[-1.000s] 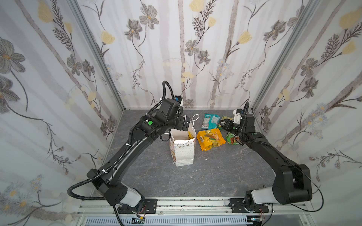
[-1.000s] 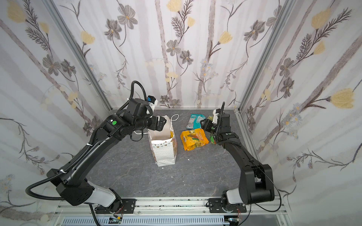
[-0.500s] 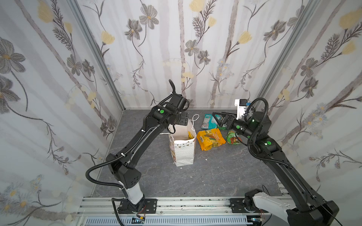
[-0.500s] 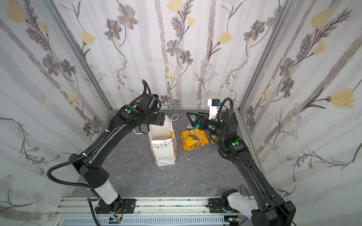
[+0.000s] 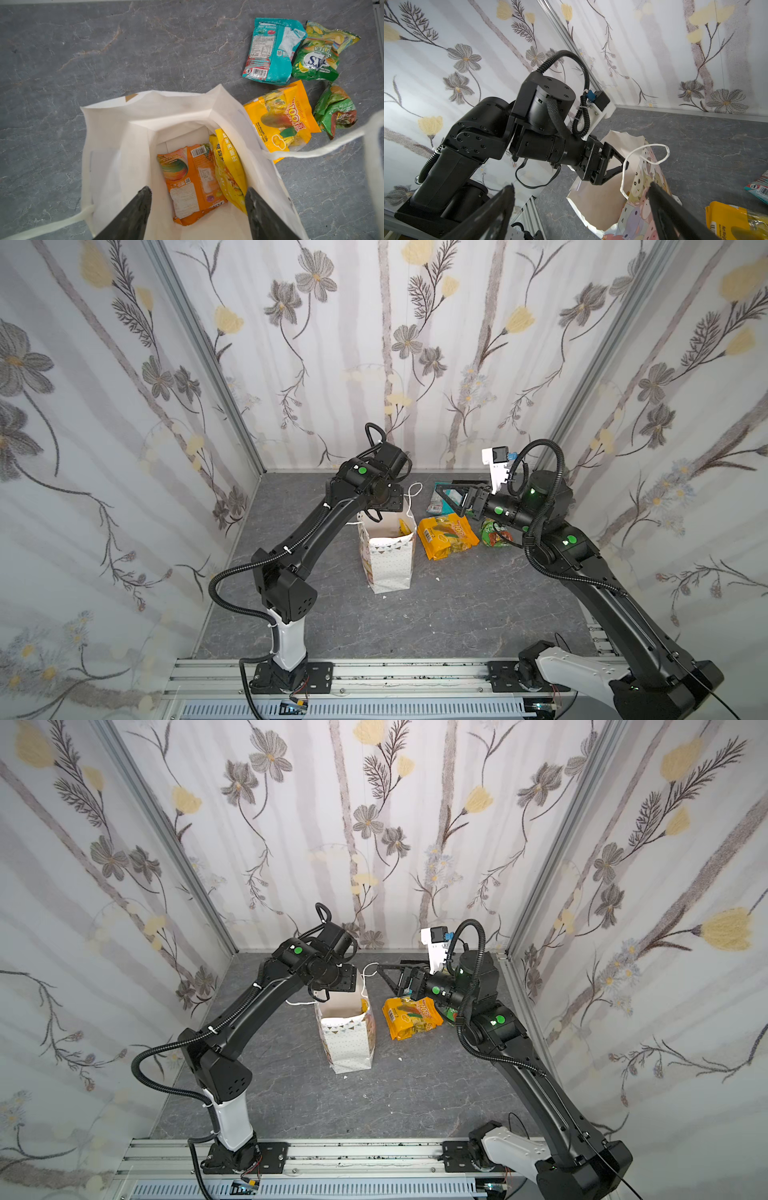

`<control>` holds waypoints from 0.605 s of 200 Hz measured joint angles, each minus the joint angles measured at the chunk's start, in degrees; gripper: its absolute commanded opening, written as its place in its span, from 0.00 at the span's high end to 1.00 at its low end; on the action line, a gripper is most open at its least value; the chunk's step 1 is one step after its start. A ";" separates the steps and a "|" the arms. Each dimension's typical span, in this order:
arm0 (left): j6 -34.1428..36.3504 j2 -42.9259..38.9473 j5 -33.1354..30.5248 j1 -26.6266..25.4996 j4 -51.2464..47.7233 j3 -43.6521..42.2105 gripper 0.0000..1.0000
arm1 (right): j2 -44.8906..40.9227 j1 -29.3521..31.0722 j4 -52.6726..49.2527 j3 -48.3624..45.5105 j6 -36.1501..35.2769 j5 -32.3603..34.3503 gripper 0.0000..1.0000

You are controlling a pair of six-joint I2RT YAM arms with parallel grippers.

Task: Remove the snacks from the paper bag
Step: 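Lower the left gripper into the bag toward the orange rainbow-printed pack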

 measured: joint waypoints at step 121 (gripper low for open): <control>-5.07 1.97 2.75 -1.70 -1.27 -7.72 0.37 | 1.16 0.11 -1.99 0.04 -0.98 2.01 0.01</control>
